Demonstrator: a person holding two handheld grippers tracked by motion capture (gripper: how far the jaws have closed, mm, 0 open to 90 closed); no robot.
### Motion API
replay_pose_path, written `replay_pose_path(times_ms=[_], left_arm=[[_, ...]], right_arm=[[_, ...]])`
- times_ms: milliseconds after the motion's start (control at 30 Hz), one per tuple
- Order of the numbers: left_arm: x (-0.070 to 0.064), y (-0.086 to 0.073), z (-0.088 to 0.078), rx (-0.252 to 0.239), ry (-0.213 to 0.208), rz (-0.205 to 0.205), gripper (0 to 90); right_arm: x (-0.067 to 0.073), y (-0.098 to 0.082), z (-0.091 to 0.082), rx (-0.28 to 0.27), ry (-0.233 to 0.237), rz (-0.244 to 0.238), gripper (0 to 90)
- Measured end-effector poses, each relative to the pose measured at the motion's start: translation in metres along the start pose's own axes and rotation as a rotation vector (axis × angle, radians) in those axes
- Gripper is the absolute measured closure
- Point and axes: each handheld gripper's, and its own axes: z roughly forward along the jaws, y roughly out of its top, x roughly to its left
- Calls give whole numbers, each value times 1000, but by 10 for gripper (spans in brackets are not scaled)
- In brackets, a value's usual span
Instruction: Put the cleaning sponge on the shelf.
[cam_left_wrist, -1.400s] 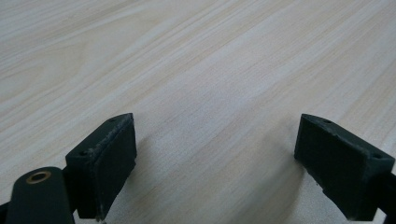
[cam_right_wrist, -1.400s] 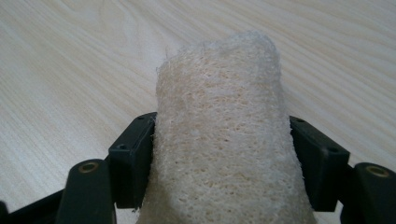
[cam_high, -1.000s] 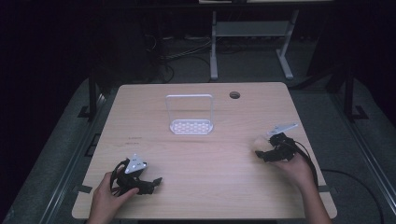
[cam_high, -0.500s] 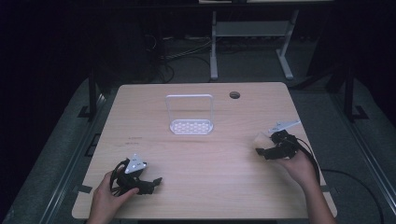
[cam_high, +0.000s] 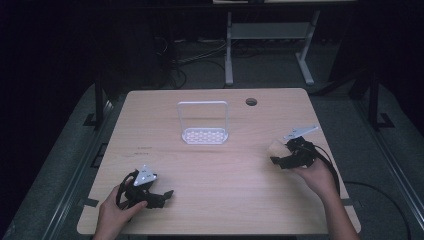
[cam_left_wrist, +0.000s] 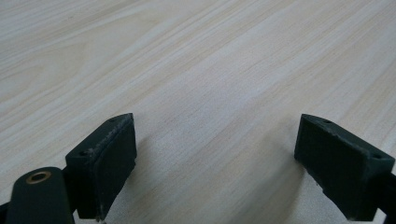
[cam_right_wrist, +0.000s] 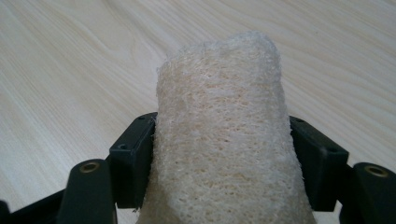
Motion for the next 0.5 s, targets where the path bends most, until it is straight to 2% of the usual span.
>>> replay_pose_path(times_ms=[500], left_arm=[[0,0,0,1,0,1,121]], right_arm=[[10,18,5,-17,29,-36,315]])
